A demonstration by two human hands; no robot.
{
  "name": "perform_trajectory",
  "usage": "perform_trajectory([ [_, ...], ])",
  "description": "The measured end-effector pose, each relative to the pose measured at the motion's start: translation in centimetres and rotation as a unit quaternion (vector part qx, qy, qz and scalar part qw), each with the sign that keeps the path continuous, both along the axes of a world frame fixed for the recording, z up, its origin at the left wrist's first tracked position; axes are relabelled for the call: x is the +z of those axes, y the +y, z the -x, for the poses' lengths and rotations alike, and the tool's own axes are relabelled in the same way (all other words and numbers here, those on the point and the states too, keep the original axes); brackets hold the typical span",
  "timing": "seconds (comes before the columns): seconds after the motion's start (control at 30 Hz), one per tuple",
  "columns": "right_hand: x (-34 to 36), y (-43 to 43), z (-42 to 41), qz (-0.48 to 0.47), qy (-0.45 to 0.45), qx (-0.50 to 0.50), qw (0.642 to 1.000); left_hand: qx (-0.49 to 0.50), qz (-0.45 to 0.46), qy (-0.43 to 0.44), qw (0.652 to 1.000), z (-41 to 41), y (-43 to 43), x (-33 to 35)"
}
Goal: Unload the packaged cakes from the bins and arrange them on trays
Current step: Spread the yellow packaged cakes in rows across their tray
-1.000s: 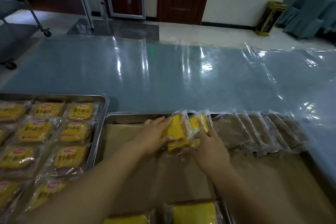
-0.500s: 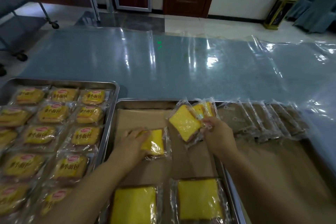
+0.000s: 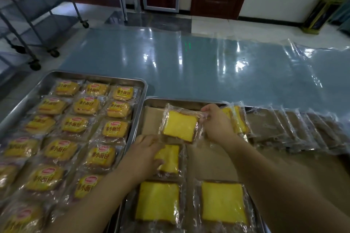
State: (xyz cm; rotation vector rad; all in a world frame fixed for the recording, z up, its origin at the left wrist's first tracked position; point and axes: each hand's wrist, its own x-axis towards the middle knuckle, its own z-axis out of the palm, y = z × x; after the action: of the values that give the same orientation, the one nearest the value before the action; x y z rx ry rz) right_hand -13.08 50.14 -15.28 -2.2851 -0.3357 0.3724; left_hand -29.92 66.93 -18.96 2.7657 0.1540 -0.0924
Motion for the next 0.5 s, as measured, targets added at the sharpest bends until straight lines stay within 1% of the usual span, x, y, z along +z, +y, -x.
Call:
perform_trajectory([
  [0.07, -0.1, 0.9, -0.4, 0.017, 0.022, 0.032, 0.999, -0.002, 0.000, -0.038, 0.999, -0.5, 0.1, 0.2],
  [0.13, -0.2, 1.6, -0.8, 0.050, 0.021, 0.079, 0.995, -0.001, 0.001, -0.046, 0.999, -1.4, 0.2, 0.2],
  [0.2, -0.2, 1.8, -1.0, 0.062, 0.007, 0.110, 0.992, -0.007, 0.007, -0.024, 1.000, -2.5, 0.2, -0.1],
  [0.27, -0.2, 1.6, -1.1, 0.056, -0.011, 0.119, 0.991, -0.021, 0.008, 0.019, 1.000, -3.6, 0.0, -0.6],
  [0.37, -0.5, 0.6, -1.1, 0.072, -0.044, 0.122, 0.989, -0.037, -0.019, 0.081, 0.996, -4.7, -0.2, -1.6],
  [0.43, -0.8, -0.7, -0.9, 0.085, -0.066, 0.118, 0.987, -0.033, -0.044, 0.084, 0.995, -5.0, -0.1, -2.1],
  [0.5, -1.3, -2.4, -0.8, 0.093, -0.093, 0.106, 0.986, -0.020, -0.060, 0.065, 0.996, -5.1, 0.3, -2.4],
])
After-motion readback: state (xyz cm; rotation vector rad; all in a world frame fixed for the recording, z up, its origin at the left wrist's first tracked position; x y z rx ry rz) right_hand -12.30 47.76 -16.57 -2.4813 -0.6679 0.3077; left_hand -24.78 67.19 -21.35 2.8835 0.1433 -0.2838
